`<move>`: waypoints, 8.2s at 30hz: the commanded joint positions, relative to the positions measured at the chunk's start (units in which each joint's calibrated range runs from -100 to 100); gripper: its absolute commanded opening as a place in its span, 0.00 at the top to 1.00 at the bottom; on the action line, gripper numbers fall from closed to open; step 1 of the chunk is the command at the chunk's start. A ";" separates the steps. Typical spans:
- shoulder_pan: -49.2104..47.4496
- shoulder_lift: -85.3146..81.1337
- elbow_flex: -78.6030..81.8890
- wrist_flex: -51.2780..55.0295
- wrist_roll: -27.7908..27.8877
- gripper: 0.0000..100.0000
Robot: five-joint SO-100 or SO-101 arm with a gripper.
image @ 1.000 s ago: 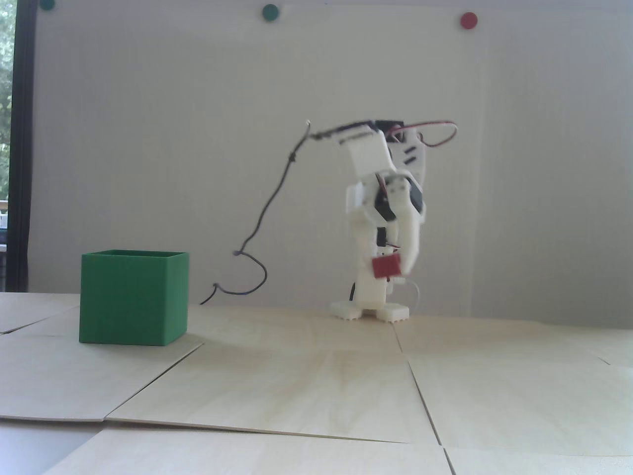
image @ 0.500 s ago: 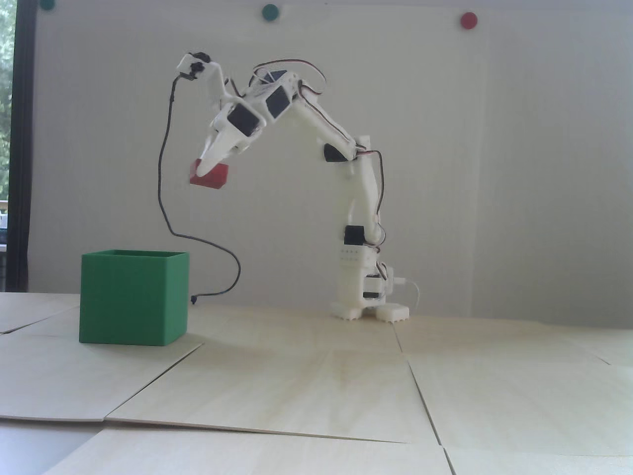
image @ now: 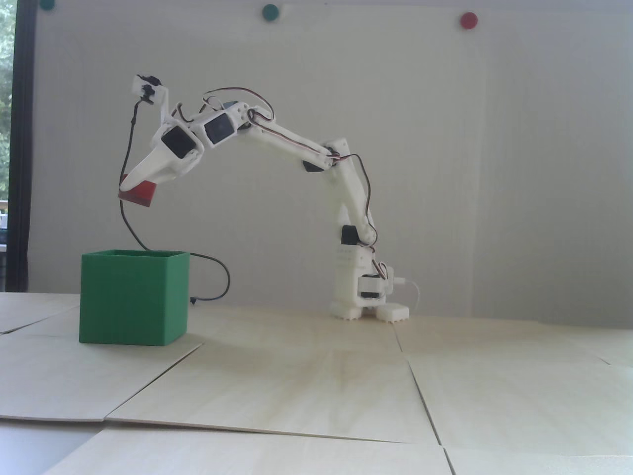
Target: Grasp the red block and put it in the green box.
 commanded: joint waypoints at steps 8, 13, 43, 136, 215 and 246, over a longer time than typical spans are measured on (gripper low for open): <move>-2.83 1.33 -12.26 3.69 0.36 0.98; -2.10 1.41 -11.81 3.44 0.36 0.98; -11.19 -17.22 -2.59 10.27 0.36 0.96; -44.89 -114.66 136.63 25.62 3.43 0.98; -44.89 -114.66 136.63 25.70 3.38 0.98; -44.89 -114.66 136.63 25.70 3.38 0.98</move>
